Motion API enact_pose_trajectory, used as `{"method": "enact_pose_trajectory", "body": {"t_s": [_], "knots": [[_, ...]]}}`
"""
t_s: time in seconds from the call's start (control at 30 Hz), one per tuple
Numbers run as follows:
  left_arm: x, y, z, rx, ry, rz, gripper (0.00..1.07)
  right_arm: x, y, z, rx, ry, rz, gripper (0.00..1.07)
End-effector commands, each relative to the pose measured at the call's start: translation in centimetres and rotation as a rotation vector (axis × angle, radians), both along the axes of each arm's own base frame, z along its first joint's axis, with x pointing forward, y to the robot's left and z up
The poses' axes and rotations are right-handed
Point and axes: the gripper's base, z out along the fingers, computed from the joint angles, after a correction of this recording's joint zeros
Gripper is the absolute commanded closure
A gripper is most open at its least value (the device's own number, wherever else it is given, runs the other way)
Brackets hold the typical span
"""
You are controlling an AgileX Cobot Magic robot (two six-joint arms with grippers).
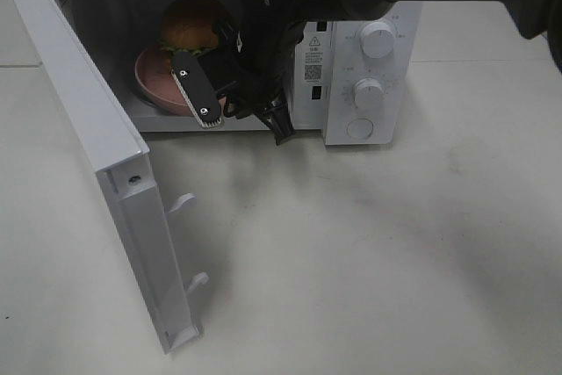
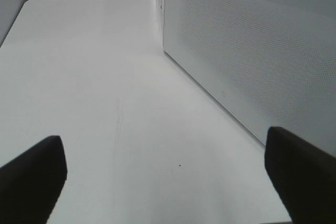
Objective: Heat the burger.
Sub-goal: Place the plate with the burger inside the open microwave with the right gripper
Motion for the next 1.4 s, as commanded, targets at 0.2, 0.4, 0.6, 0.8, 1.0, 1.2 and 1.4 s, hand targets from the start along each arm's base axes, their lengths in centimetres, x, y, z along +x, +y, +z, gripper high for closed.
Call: {"method": "enact_pose_trajectory", "body": {"t_s": [0.2,0.4,0.6,0.8,1.0,1.2,1.4], "knots": [[-0.3,0.0,0.0,-0.008,-0.036,-0.008,0.1,1.7,1.0,1.0,0.045,-0.089,0.004,1.05],[-0.3,0.0,0.0,-0.008,-0.036,-0.008,0.1,2.4,1.5,0.4,0.05,-0.097,0.005,1.03],[-0.3,0.0,0.0,-0.008,-0.036,-0.008,0.1,2.9,1.9,-0.5,0.058,-0.106,0.01,0.97],[-0.3,0.0,0.0,-0.008,-0.036,-0.008,0.1,3.2,2.2,-1.6,0.076,-0.09,-0.024,0.79],[-0.3,0.0,0.0,-0.008,-0.036,-0.008,0.1,3.0,2.1,-1.8,0.082,-0.052,-0.053,0.62],[-0.3,0.0,0.0,-0.008,-0.036,-0.008,0.1,2.2,2.0,-2.1,0.118,-0.002,-0.073,0.53],[-0.3,0.0,0.0,-0.008,-0.036,-0.008,0.1,0.9,1.1,-1.5,0.128,-0.007,-0.067,0.49]]}}
